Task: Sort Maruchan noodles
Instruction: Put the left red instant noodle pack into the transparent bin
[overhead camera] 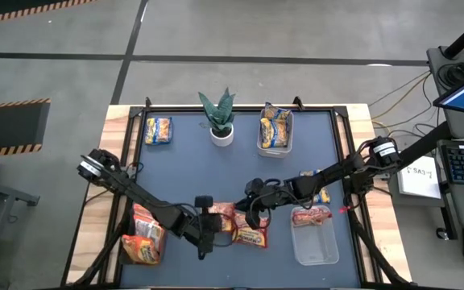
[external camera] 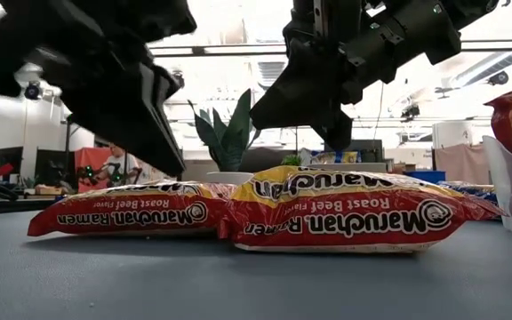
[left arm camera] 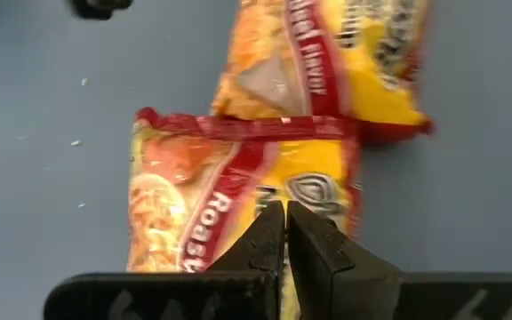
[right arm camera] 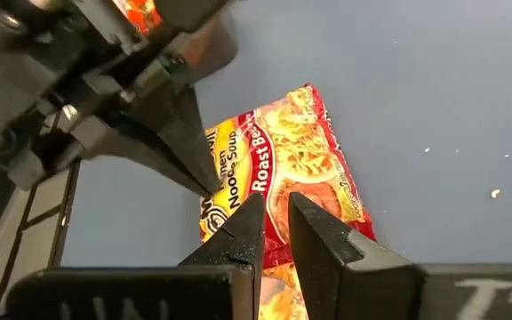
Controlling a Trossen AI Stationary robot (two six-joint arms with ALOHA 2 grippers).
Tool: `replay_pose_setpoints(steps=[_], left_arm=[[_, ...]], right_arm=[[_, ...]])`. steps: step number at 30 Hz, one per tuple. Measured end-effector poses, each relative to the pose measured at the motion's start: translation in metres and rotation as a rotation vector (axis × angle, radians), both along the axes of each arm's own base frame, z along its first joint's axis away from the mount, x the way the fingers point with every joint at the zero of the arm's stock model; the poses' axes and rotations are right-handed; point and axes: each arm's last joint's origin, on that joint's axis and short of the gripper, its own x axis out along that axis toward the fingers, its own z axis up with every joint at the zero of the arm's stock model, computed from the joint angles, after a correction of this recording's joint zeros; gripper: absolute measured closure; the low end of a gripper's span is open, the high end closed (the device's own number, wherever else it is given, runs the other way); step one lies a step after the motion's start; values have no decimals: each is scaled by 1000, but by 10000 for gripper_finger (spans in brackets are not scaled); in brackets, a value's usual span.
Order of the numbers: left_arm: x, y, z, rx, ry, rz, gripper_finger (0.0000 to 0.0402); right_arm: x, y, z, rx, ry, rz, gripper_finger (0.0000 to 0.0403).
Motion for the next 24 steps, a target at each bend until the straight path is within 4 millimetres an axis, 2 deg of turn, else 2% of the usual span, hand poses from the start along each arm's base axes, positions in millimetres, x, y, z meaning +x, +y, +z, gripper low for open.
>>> replay_pose_setpoints(steps=[5,9,13,16,19,24], left_arm=[[4,4,-5,23,-48,69,402],[12,11,-17,15,-55,127,402],[16,25,-26,81,-142,352,402],[20,32,-20,85,-225,447,402],[18,32,-11,75,-237,438,402],[5,15,3,110,-176,246,402]], right_arm=[[0,0,-1,-3,11,-1,360],[-1,0,-1,-3,15,0,360],[-1,0,-1,11,15,-6,360],[-1,0,-1,29,18,-15,360],[-1,0,-2,46,32,-24,360],[-2,0,-4,52,54,-33,352]])
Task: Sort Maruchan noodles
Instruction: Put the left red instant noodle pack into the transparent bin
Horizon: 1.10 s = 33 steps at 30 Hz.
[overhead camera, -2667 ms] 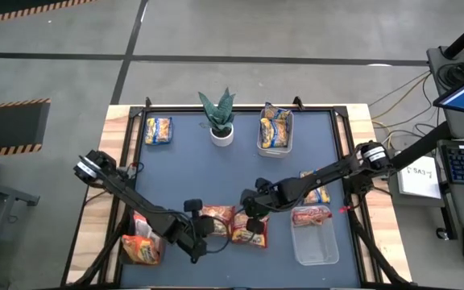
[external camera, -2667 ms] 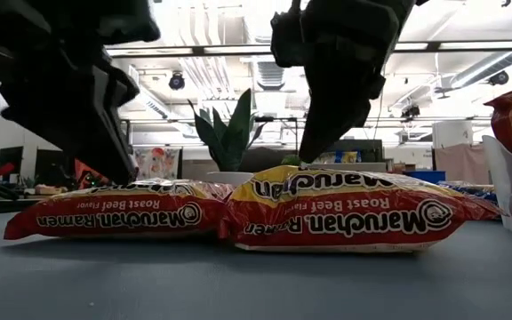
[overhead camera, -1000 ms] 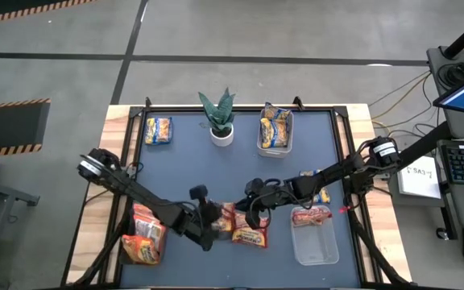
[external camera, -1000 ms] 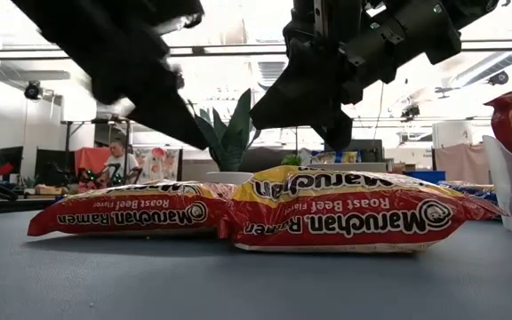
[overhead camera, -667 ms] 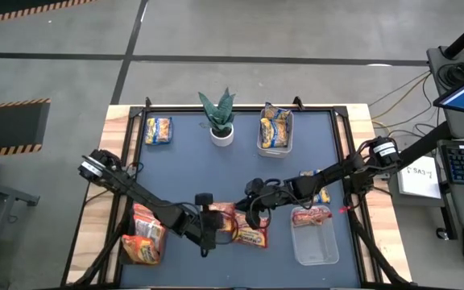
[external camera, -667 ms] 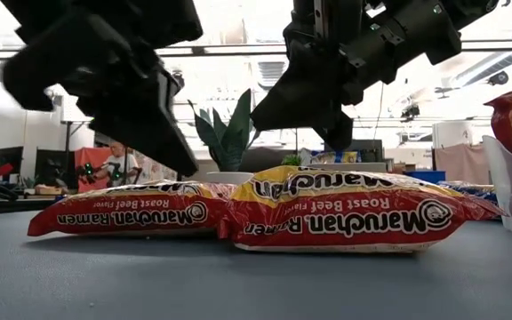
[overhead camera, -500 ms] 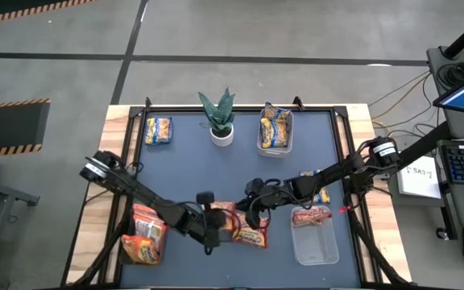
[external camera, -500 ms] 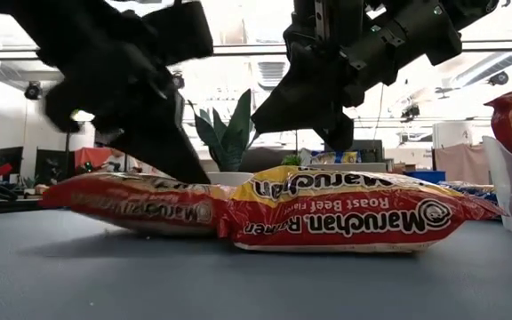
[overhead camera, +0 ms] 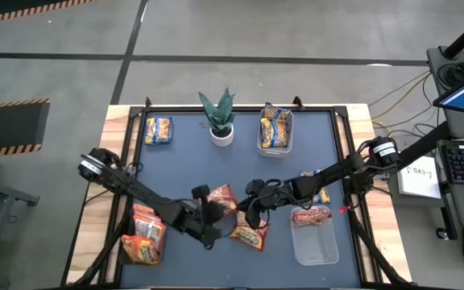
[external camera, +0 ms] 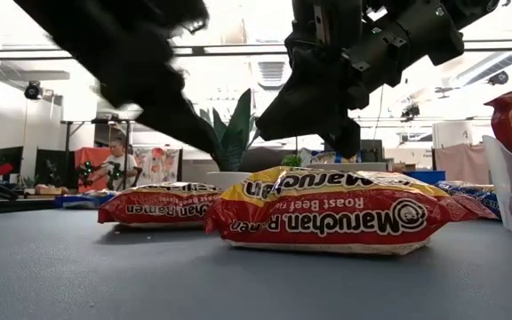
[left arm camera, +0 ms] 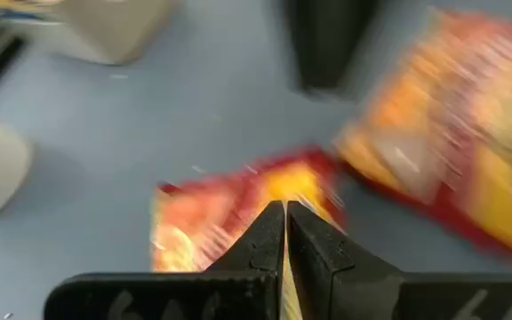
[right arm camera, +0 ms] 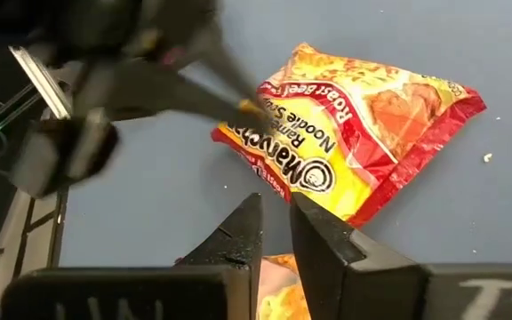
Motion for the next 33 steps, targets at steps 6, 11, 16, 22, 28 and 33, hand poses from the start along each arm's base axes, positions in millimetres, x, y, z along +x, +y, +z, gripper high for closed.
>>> replay_pose_setpoints(steps=[6,11,16,22,28,33], left_arm=[[-26,-13,8,13,127,-92,402],[-33,-10,-2,-13,141,-38,402],[-44,-3,-18,-31,160,21,402],[-53,4,-37,-74,120,63,402],[-57,7,-46,-123,56,97,402],[-62,10,-51,-138,61,121,402]], right_arm=[[3,-11,1,55,4,-28,297],[5,-22,0,121,15,-48,231],[7,-34,0,137,16,-92,173],[15,-48,3,125,43,-132,135],[25,-55,-7,109,101,-145,127],[29,-62,-11,122,116,-149,126]])
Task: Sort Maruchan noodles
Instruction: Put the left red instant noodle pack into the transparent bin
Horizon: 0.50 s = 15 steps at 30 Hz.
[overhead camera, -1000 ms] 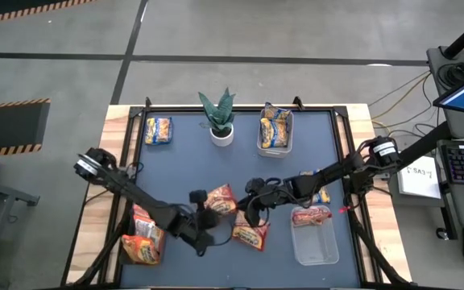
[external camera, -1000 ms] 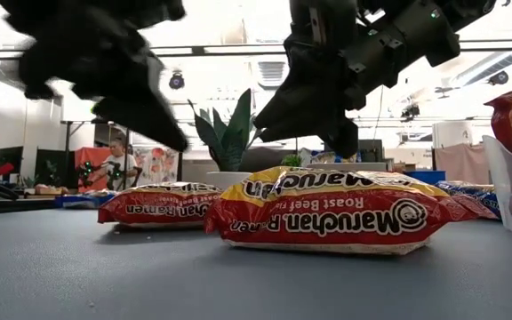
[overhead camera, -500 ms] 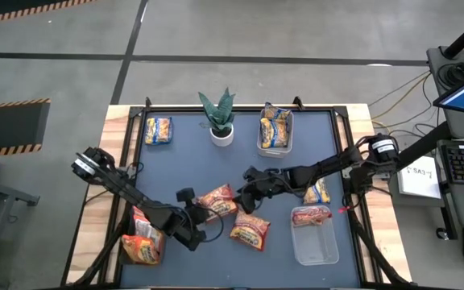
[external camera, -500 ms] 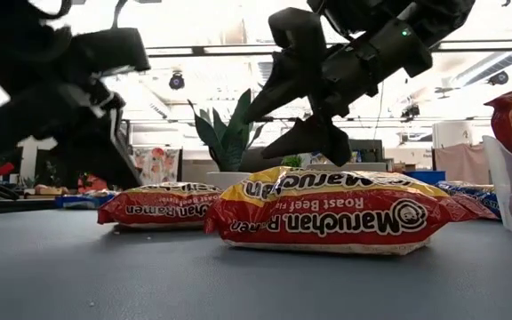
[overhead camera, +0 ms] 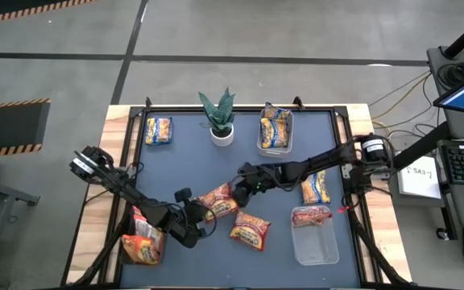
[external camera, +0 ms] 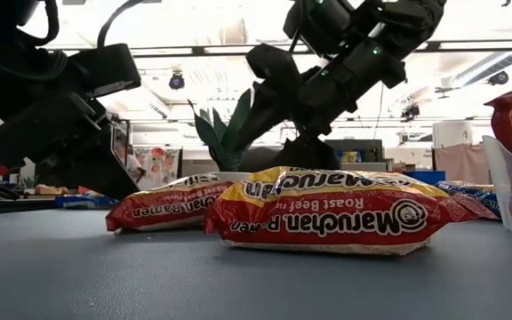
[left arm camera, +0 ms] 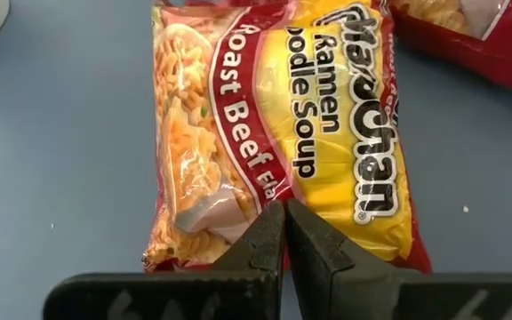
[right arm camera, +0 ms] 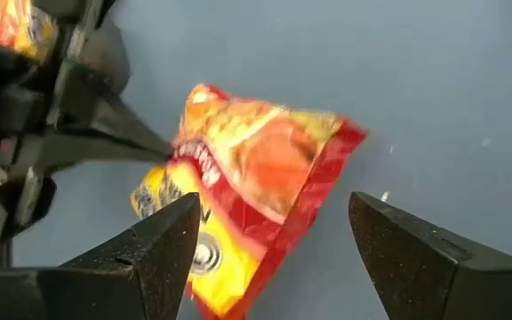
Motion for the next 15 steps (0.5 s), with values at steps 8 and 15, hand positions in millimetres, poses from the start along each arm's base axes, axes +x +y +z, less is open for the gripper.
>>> replay_pose_setpoints(steps=[8,15], left_arm=[[-1,0,-2,-1,5,1,402],[-1,0,-2,-1,0,5,402]], right_arm=[[0,-5,0,10,-1,6,126],[0,-5,0,7,-10,8,126]])
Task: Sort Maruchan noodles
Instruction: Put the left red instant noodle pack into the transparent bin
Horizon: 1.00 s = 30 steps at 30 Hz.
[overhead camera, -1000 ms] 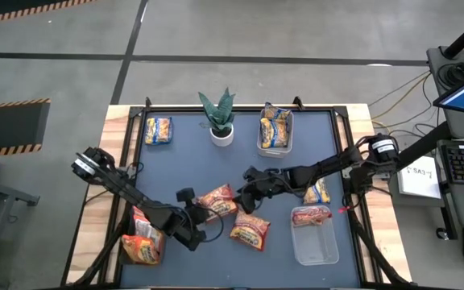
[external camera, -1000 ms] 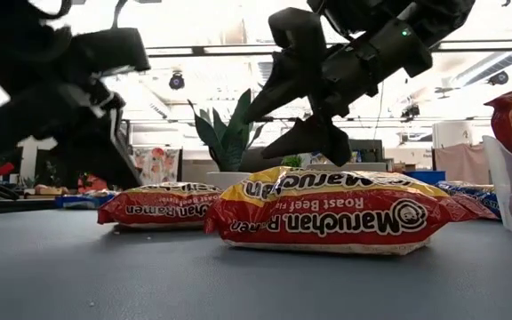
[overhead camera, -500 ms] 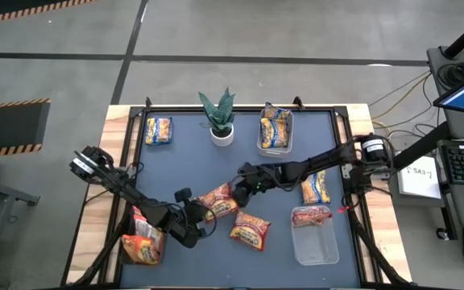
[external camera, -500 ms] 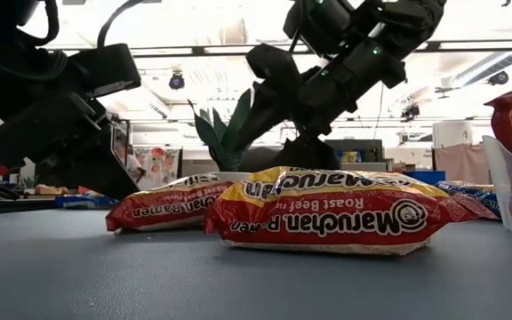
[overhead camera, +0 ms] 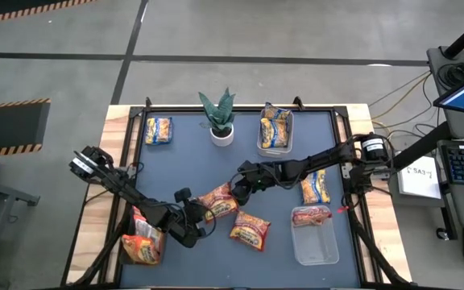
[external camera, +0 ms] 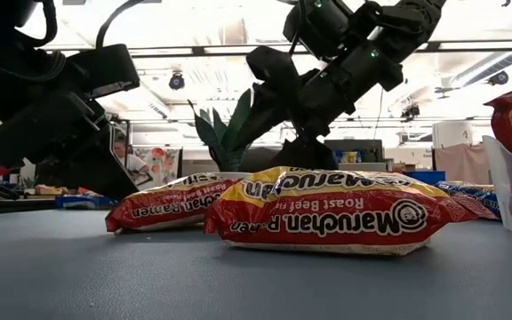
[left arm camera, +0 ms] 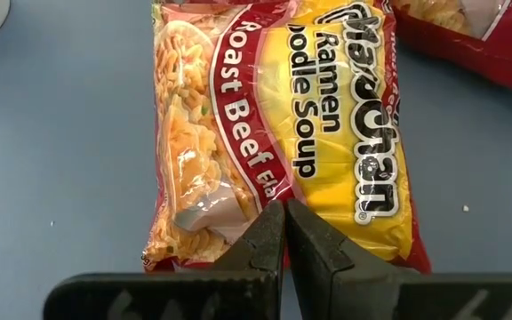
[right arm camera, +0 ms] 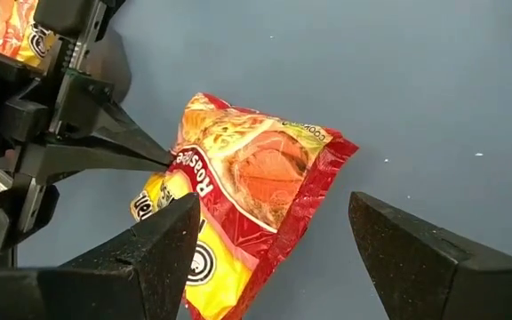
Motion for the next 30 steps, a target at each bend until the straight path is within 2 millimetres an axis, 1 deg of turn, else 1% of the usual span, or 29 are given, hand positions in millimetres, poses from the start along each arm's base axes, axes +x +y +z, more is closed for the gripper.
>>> replay_pose_setpoints(steps=[3,8,12,17,19,23,30], left_arm=[[0,0,0,0,-1,0,402],[0,0,0,0,-4,0,402],[0,0,-1,2,-7,0,402],[0,0,-1,1,-11,0,402],[0,-1,-1,0,-13,0,402],[0,-1,-1,-1,-15,0,402],[0,-1,-1,4,-26,2,402]], right_arm=[[1,0,-4,-2,1,2,127],[6,2,-23,27,20,29,128],[15,4,-27,87,-69,77,131],[20,6,-34,118,-105,107,133],[22,6,-35,119,-106,107,133],[27,6,-44,118,-89,109,138],[44,9,-50,62,-115,144,154]])
